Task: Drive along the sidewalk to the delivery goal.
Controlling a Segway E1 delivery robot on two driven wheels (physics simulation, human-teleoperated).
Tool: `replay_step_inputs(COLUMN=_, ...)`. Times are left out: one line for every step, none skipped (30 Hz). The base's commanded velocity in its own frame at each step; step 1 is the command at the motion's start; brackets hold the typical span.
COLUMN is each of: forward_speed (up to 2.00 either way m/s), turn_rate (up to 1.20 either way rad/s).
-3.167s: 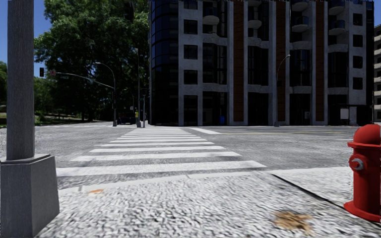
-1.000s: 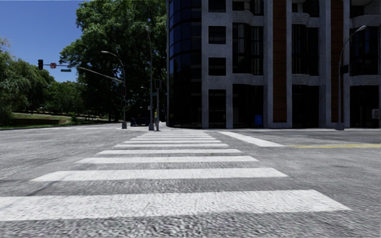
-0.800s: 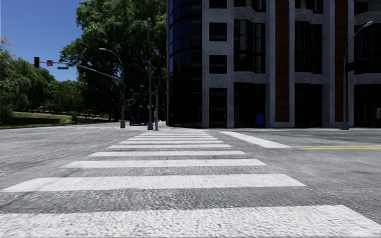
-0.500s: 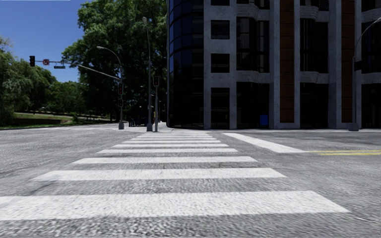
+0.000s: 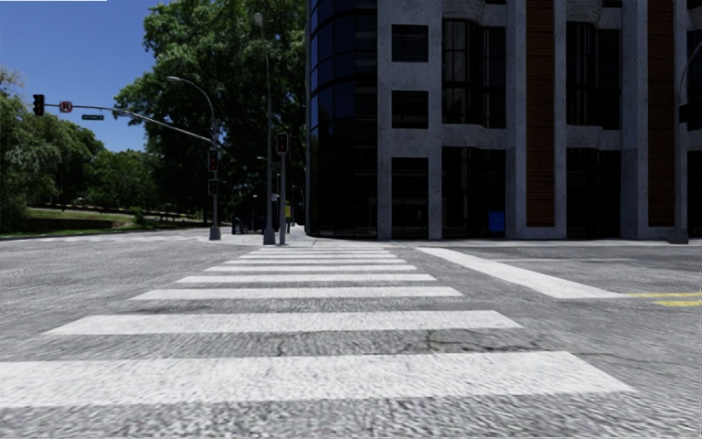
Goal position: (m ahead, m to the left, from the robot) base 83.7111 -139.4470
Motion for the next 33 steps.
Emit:
replay_step_inputs(forward_speed=2.00, turn_rate=0.00)
replay_step_inputs(forward_speed=2.00, turn_rate=0.00)
replay_step_inputs(forward_speed=2.00, turn_rate=0.00)
replay_step_inputs(forward_speed=2.00, turn_rate=0.00)
replay_step_inputs(forward_speed=2.00, turn_rate=0.00)
replay_step_inputs(forward_speed=2.00, turn_rate=0.00)
replay_step_inputs(forward_speed=2.00, turn_rate=0.00)
replay_step_inputs(forward_speed=2.00, turn_rate=0.00)
replay_step_inputs(forward_speed=2.00, turn_rate=0.00)
replay_step_inputs(forward_speed=2.00, turn_rate=0.03)
replay_step_inputs(forward_speed=2.00, turn_rate=0.12)
replay_step_inputs(forward_speed=2.00, turn_rate=0.12)
replay_step_inputs(forward_speed=2.00, turn_rate=0.14)
replay_step_inputs(forward_speed=2.00, turn_rate=0.14)
replay_step_inputs(forward_speed=2.00, turn_rate=0.14)
replay_step_inputs(forward_speed=2.00, turn_rate=0.14)
replay_step_inputs(forward_speed=2.00, turn_rate=0.16)
replay_step_inputs(forward_speed=2.00, turn_rate=0.18)
replay_step_inputs(forward_speed=2.00, turn_rate=0.21)
replay_step_inputs(forward_speed=2.00, turn_rate=0.21)
replay_step_inputs(forward_speed=2.00, turn_rate=0.21)
replay_step_inputs(forward_speed=2.00, turn_rate=0.22)
replay_step_inputs(forward_speed=2.00, turn_rate=0.22)
replay_step_inputs(forward_speed=2.00, turn_rate=0.22)
replay_step_inputs(forward_speed=2.00, turn_rate=0.22)
replay_step_inputs(forward_speed=2.00, turn_rate=0.22)
replay_step_inputs(forward_speed=2.00, turn_rate=0.22)
replay_step_inputs(forward_speed=2.00, turn_rate=0.22)
replay_step_inputs(forward_speed=2.00, turn_rate=0.22)
replay_step_inputs(forward_speed=2.00, turn_rate=0.22)
replay_step_inputs(forward_speed=2.00, turn_rate=0.22)
replay_step_inputs(forward_speed=2.00, turn_rate=0.22)
replay_step_inputs(forward_speed=2.00, turn_rate=0.22)
